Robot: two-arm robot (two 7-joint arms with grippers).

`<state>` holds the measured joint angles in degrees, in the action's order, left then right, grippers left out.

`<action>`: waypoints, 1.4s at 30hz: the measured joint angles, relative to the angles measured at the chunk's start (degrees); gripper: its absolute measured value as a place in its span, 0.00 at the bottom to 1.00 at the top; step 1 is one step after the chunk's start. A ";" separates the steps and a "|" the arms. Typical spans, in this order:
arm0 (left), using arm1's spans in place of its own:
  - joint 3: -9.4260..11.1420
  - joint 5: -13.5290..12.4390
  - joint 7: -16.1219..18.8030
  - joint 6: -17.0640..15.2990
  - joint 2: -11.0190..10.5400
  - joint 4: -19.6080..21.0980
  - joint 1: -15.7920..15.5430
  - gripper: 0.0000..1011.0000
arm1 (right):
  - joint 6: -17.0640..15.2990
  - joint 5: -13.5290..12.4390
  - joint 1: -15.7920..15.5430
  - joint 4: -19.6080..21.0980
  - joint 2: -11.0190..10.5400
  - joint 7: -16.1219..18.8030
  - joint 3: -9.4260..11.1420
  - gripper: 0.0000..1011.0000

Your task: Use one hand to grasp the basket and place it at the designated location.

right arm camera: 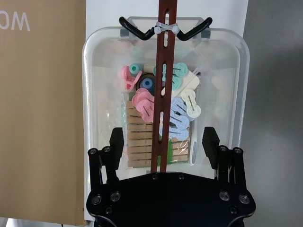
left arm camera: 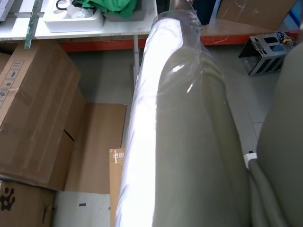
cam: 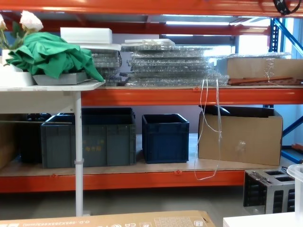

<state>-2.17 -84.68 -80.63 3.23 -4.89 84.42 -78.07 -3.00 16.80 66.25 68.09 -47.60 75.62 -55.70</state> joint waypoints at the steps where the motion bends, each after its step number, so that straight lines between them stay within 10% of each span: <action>1: 0.00 0.00 0.00 0.00 0.00 0.00 0.00 0.00 | 0.00 0.00 0.00 0.00 0.00 0.00 0.00 0.99; 42: -0.03 0.00 0.00 0.00 0.00 0.00 0.00 0.00 | 0.52 -0.98 -0.04 0.12 -0.24 -0.08 -0.11 0.99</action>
<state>-2.19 -84.68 -80.63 3.23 -4.90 84.43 -78.07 -2.47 15.82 66.22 68.21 -47.84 75.55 -55.81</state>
